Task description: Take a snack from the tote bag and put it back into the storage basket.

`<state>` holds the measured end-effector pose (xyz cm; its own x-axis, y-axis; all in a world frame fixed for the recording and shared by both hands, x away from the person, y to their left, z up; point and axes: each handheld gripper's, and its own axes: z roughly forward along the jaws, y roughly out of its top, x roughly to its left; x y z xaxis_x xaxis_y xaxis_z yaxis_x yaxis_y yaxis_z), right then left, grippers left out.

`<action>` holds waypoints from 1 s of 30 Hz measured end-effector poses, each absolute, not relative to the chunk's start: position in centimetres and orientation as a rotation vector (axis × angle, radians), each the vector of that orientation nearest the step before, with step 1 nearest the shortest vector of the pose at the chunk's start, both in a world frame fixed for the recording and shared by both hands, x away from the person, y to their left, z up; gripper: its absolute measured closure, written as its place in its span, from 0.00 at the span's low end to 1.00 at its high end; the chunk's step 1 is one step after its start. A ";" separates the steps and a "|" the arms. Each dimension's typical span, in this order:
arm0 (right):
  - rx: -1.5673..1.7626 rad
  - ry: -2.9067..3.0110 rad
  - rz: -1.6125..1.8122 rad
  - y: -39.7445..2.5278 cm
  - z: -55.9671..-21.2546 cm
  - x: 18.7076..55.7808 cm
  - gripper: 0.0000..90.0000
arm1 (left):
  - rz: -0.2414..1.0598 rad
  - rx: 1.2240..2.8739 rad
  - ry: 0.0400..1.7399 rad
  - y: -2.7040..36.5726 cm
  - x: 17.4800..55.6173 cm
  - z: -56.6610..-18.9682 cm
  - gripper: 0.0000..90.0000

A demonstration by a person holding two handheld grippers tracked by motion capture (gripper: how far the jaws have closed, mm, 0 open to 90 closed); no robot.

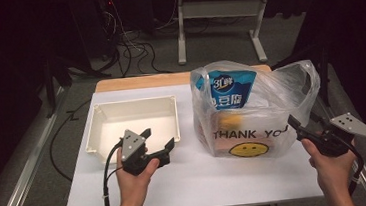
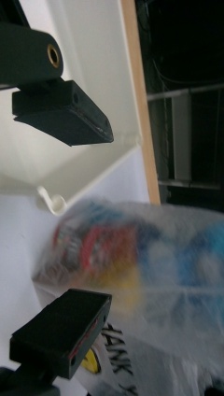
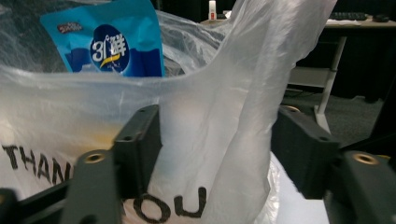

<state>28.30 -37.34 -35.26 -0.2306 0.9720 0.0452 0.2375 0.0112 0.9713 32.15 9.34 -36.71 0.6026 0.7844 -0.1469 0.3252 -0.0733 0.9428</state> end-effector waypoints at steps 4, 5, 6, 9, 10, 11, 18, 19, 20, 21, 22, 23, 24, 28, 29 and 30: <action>1.295 1.586 1.328 -37.1 -35.4 29.0 0.61 | 0.476 1.663 0.894 7.4 32.5 -35.8 0.20; 1.295 1.586 1.328 -37.1 -35.4 29.0 0.61 | 0.459 1.659 0.880 6.9 32.5 -35.5 0.20; 1.297 1.605 1.340 -37.0 -35.6 29.1 0.66 | 0.451 1.660 0.867 6.4 32.6 -35.3 0.20; 1.304 1.604 1.359 -36.9 -35.9 29.1 0.85 | 0.442 1.670 0.839 4.9 32.7 -34.7 0.18; 1.296 1.610 1.351 -36.7 -35.9 29.0 0.94 | 0.456 1.685 0.822 3.9 32.7 -34.4 0.18; 1.296 1.610 1.351 -36.7 -35.9 29.0 0.94 | 0.456 1.685 0.822 3.9 32.7 -34.4 0.18; 1.282 1.602 1.374 -36.5 -35.7 28.8 0.75 | 0.506 1.674 0.806 0.8 32.9 -32.5 0.17; 1.281 1.583 1.368 -36.4 -35.6 28.9 0.61 | 0.523 1.674 0.811 0.5 32.9 -32.3 0.15; 1.289 1.548 1.347 -36.4 -35.4 29.2 0.45 | 0.534 1.666 0.814 0.2 33.1 -32.0 0.14; 1.289 1.548 1.347 -36.4 -35.4 29.2 0.45 | 0.527 1.655 0.812 -0.1 33.3 -31.6 0.14; 1.310 1.516 1.330 -36.5 -34.8 29.6 0.31 | 0.528 1.645 0.814 -0.6 33.7 -31.0 0.14; 1.310 1.516 1.330 -36.5 -34.8 29.6 0.31 | 0.528 1.645 0.814 -0.6 33.7 -31.0 0.14; 1.318 1.509 1.319 -36.6 -34.5 29.9 0.26 | 0.548 1.644 0.824 -1.2 34.0 -30.4 0.14; 1.377 1.513 1.322 -37.2 -33.5 31.7 0.40 | 0.563 1.655 0.854 -2.2 35.6 -29.8 0.19; 1.377 1.513 1.322 -37.2 -33.5 31.7 0.40 | 0.563 1.655 0.854 -2.2 35.6 -29.8 0.21; 1.381 1.547 1.311 -37.3 -33.8 32.2 0.56 | 0.572 1.664 0.906 -2.2 36.2 -30.0 0.28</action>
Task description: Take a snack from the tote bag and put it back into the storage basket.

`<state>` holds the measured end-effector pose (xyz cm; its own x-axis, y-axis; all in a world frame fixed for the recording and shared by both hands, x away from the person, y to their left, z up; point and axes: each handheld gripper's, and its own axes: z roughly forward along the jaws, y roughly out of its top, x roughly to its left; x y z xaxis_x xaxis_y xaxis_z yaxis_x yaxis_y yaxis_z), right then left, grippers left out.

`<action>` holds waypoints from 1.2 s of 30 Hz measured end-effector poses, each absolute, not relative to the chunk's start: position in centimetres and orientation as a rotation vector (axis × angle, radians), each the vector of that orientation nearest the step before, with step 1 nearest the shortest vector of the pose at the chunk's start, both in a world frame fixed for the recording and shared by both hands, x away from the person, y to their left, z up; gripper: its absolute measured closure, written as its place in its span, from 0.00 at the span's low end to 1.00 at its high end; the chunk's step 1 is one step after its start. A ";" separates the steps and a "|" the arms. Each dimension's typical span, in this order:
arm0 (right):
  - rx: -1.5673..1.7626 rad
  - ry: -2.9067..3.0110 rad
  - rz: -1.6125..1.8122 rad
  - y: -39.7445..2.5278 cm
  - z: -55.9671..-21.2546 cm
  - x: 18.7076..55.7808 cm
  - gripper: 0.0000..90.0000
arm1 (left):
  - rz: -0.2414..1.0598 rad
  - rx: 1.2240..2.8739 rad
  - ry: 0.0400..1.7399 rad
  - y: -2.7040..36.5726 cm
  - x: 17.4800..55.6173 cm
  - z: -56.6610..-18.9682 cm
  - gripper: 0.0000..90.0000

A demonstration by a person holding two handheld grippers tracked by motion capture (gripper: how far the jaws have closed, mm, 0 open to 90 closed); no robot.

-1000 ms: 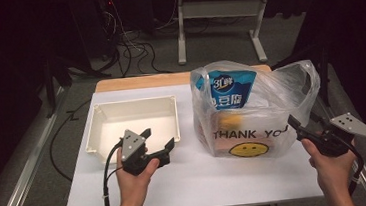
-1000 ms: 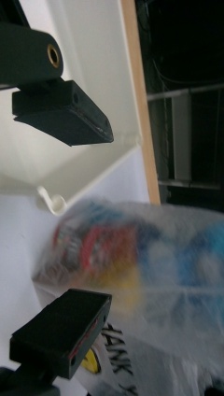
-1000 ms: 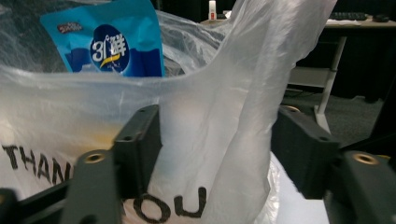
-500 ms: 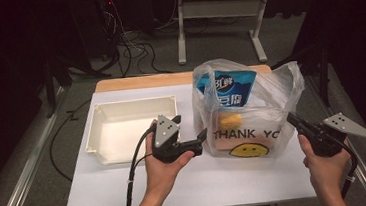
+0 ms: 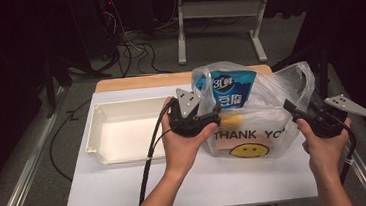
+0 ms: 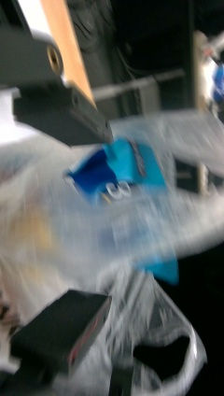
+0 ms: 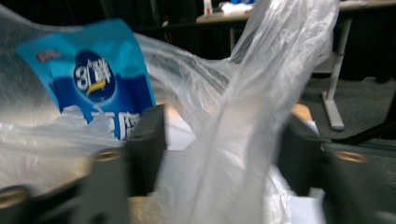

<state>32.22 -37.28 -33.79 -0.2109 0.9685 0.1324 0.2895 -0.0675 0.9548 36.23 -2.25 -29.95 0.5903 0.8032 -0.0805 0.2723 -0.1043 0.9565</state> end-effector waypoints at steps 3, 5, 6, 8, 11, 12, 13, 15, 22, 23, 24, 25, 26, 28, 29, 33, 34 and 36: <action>1.381 1.565 1.319 -37.3 -34.2 32.2 0.74 | 0.544 1.663 0.930 -1.8 36.9 -30.3 0.64; 1.369 1.614 1.341 -37.4 -34.7 32.2 0.89 | 0.510 1.684 0.937 -1.5 37.5 -31.0 0.75; 1.350 1.643 1.353 -37.4 -34.9 32.2 1.00 | 0.464 1.687 0.947 -1.2 37.9 -31.5 0.89; 1.345 1.654 1.357 -37.4 -35.0 32.1 1.00 | 0.428 1.695 0.969 -1.0 38.2 -32.3 0.92; 1.333 1.689 1.320 -36.8 -35.3 32.3 1.00 | 0.409 1.719 1.007 -1.0 38.7 -33.5 0.97; 1.333 1.695 1.308 -36.7 -35.4 32.3 1.00 | 0.398 1.726 1.021 -1.0 38.9 -33.9 0.97; 1.334 1.696 1.305 -36.6 -35.5 32.4 1.00 | 0.383 1.739 1.033 -0.9 39.2 -34.5 0.98; 1.344 1.709 1.290 -36.5 -35.8 32.5 1.00 | 0.359 1.746 1.052 -0.9 39.4 -35.3 0.99; 1.398 1.799 1.222 -36.2 -38.6 33.4 1.00 | 0.291 1.840 1.141 -1.2 40.1 -39.5 0.99; 1.398 1.799 1.222 -36.2 -38.6 33.4 1.00 | 0.291 1.840 1.141 -1.2 40.1 -39.5 0.99; 1.418 1.818 1.194 -36.2 -39.4 33.6 1.00 | 0.283 1.875 1.161 -1.5 40.0 -40.6 0.99; 1.418 1.818 1.194 -36.2 -39.4 33.6 1.00 | 0.283 1.875 1.161 -1.5 40.0 -40.6 0.99; 1.442 1.836 1.177 -36.2 -40.2 33.8 1.00 | 0.259 1.882 1.190 -1.6 39.9 -41.6 0.99; 1.446 1.867 1.154 -36.2 -41.0 34.0 1.00 | 0.250 1.897 1.202 -1.7 39.7 -42.6 0.99; 1.446 1.867 1.154 -36.2 -41.0 34.0 1.00 | 0.250 1.897 1.202 -1.7 39.7 -42.6 0.99; 1.460 1.910 1.122 -36.0 -42.0 34.2 1.00 | 0.229 1.906 1.208 -1.9 39.2 -44.2 0.99; 1.466 1.923 1.119 -36.0 -42.4 34.1 1.00 | 0.220 1.896 1.232 -2.0 38.9 -45.1 0.99; 1.475 1.937 1.105 -35.9 -42.8 34.0 1.00 | 0.198 1.890 1.243 -2.0 38.7 -45.7 0.99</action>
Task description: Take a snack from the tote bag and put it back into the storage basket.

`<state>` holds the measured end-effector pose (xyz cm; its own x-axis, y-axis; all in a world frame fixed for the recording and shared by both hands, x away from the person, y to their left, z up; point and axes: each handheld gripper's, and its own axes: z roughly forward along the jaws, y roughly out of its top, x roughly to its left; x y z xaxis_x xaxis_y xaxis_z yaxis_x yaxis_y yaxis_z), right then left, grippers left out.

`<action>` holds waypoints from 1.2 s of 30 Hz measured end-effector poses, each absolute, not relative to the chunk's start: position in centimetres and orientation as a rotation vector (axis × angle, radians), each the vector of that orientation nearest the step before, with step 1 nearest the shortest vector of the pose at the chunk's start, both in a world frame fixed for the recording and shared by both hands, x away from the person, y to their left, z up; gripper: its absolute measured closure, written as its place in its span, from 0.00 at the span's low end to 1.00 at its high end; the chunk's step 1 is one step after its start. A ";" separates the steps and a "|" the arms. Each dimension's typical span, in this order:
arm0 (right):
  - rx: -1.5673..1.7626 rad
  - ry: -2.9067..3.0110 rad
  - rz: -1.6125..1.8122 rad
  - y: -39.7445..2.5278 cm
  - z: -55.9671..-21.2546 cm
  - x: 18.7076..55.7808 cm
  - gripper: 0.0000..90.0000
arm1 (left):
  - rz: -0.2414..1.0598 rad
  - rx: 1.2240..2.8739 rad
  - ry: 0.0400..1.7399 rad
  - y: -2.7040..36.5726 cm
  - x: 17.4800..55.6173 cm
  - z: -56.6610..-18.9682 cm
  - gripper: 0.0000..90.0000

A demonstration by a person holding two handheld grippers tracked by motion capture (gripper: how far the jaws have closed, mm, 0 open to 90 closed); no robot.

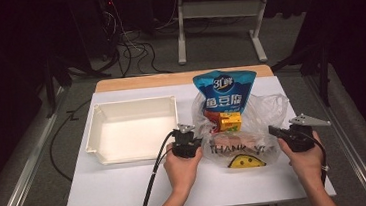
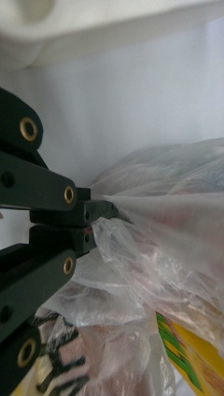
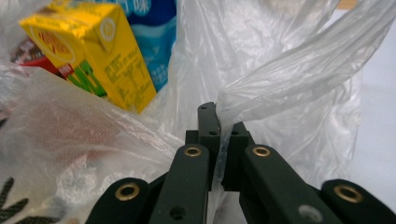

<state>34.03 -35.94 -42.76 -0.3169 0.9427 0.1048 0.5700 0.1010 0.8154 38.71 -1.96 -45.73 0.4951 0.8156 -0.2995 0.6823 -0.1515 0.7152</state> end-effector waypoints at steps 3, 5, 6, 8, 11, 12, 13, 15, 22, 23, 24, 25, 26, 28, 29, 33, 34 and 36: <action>1.476 1.964 1.099 -35.9 -43.2 34.0 1.00 | 0.179 1.903 1.249 -1.9 38.5 -46.6 0.99; 1.475 1.983 1.113 -35.8 -43.6 34.0 1.00 | 0.170 1.902 1.263 -1.9 38.4 -47.2 0.99; 1.478 1.988 1.133 -35.8 -43.7 34.1 1.00 | 0.149 1.890 1.278 -1.9 38.3 -47.8 0.99; 1.478 1.978 1.120 -35.4 -43.7 34.1 1.00 | 0.146 1.884 1.281 -1.9 38.3 -48.0 0.99; 1.445 1.970 1.109 -35.3 -43.5 34.1 1.00 | 0.133 1.885 1.262 -2.1 38.0 -48.2 0.98; 1.451 1.929 1.128 -35.5 -43.2 33.8 1.00 | 0.110 1.878 1.250 -2.1 37.9 -48.2 0.96; 1.451 1.929 1.128 -35.5 -43.2 33.8 1.00 | 0.085 1.875 1.241 -2.2 37.8 -48.1 0.96; 1.474 1.899 1.096 -36.0 -43.0 33.5 1.00 | 0.063 1.863 1.229 -2.3 37.6 -47.8 0.90; 1.527 1.887 0.963 -36.7 -43.5 32.2 1.00 | -0.015 1.859 1.156 -2.5 37.3 -47.1 0.99; 1.527 1.887 0.963 -36.7 -43.5 32.2 1.00 | -0.015 1.859 1.156 -2.5 37.3 -47.1 0.99; 1.514 1.884 0.904 -36.7 -43.7 32.2 1.00 | -0.019 1.854 1.142 -2.6 37.1 -46.8 0.99; 1.514 1.884 0.904 -36.7 -43.7 32.2 1.00 | -0.019 1.854 1.142 -2.6 37.1 -46.8 0.99; 1.531 1.885 0.875 -37.1 -44.2 32.5 1.00 | -0.042 1.844 1.134 -2.8 37.1 -46.6 0.99; 1.561 1.890 0.892 -37.5 -44.9 32.9 1.00 | -0.056 1.841 1.130 -3.0 37.1 -46.6 0.99; 1.561 1.890 0.892 -37.5 -44.9 32.9 1.00 | -0.056 1.841 1.130 -3.0 37.1 -46.6 0.99; 1.597 1.888 0.948 -37.5 -45.6 33.2 1.00 | -0.064 1.839 1.134 -3.1 37.3 -47.1 0.99; 1.601 1.891 0.970 -37.4 -45.6 33.2 1.00 | -0.068 1.843 1.138 -3.1 37.3 -47.2 0.99; 1.635 1.926 1.069 -37.1 -45.9 33.0 1.00 | -0.060 1.831 1.171 -2.6 37.4 -47.3 0.99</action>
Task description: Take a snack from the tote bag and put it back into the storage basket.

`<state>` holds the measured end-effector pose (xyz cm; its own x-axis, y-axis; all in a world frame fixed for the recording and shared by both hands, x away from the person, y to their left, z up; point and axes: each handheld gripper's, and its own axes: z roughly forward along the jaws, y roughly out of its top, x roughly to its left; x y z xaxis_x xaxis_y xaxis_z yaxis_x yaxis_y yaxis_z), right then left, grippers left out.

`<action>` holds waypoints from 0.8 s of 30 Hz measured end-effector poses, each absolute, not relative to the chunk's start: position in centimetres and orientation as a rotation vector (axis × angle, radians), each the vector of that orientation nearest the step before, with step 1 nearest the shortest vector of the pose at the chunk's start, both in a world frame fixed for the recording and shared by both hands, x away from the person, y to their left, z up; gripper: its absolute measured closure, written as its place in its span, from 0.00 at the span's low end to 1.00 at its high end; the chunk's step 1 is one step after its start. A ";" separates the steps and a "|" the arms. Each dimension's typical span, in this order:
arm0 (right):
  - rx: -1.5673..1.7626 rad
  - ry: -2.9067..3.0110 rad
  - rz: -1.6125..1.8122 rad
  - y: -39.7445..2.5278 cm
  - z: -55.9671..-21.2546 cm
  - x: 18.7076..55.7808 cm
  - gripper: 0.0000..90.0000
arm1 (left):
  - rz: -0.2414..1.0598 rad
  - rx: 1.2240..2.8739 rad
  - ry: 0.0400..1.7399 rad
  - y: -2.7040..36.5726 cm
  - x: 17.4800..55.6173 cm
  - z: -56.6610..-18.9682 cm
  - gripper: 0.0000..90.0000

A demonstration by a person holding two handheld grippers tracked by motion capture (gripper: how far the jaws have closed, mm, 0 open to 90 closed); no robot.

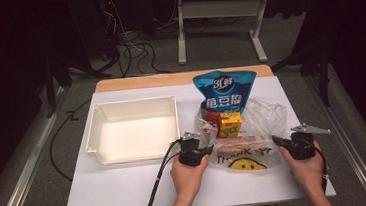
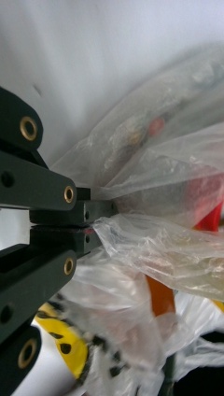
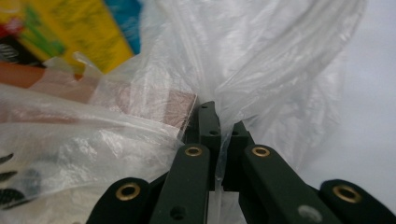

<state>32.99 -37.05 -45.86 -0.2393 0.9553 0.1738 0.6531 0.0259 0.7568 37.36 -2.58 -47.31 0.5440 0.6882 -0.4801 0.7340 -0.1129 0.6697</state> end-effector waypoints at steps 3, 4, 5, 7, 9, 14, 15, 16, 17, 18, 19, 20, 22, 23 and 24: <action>1.573 1.948 1.056 -36.4 -45.7 32.7 1.00 | -0.057 1.828 1.190 -2.2 37.4 -47.5 0.99; 1.563 1.944 1.062 -36.1 -45.5 32.6 1.00 | -0.046 1.852 1.205 -2.0 37.5 -47.7 0.99; 1.533 1.933 1.086 -35.8 -45.2 32.6 1.00 | -0.043 1.869 1.205 -2.0 37.5 -47.9 0.98; 1.513 1.908 1.098 -35.4 -45.0 32.5 1.00 | -0.028 1.880 1.208 -1.9 37.4 -48.2 0.97; 1.503 1.913 1.070 -35.1 -45.0 32.6 1.00 | -0.035 1.876 1.207 -1.7 37.3 -48.4 0.96; 1.554 1.951 1.058 -35.8 -45.7 33.0 0.95 | 0.045 1.858 1.203 -1.3 36.5 -46.9 0.76; 1.554 1.951 1.058 -35.8 -45.7 33.0 0.95 | 0.045 1.858 1.203 -1.3 36.5 -46.9 0.70; 1.537 1.905 1.016 -36.0 -45.4 32.5 0.76 | 0.086 1.857 1.180 -0.9 36.0 -46.1 0.65; 1.537 1.905 1.016 -36.0 -45.4 32.5 0.76 | 0.086 1.857 1.180 -0.9 36.0 -46.1 0.63; 1.529 1.824 1.061 -36.5 -44.2 32.0 0.59 | 0.099 1.840 1.163 -0.3 35.7 -45.4 0.60; 1.529 1.824 1.061 -36.5 -44.2 32.0 0.59 | 0.099 1.840 1.163 -0.3 35.7 -45.4 0.58; 1.521 1.760 1.130 -36.9 -42.8 31.5 0.47 | 0.122 1.827 1.141 0.3 35.2 -44.5 0.53; 1.489 1.719 1.135 -37.1 -41.5 30.9 0.41 | 0.141 1.805 1.110 0.9 34.7 -43.6 0.46; 1.489 1.719 1.135 -37.1 -41.5 30.9 0.41 | 0.141 1.805 1.110 0.9 34.7 -43.6 0.44; 1.427 1.685 1.147 -37.3 -40.2 30.3 0.41 | 0.162 1.784 1.077 1.3 34.2 -42.7 0.40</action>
<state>30.28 -37.32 -40.22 -0.2039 0.9770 0.0627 0.4165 0.0287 0.9087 34.24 1.32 -42.75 0.5938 0.7253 -0.3483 0.5904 -0.0988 0.8010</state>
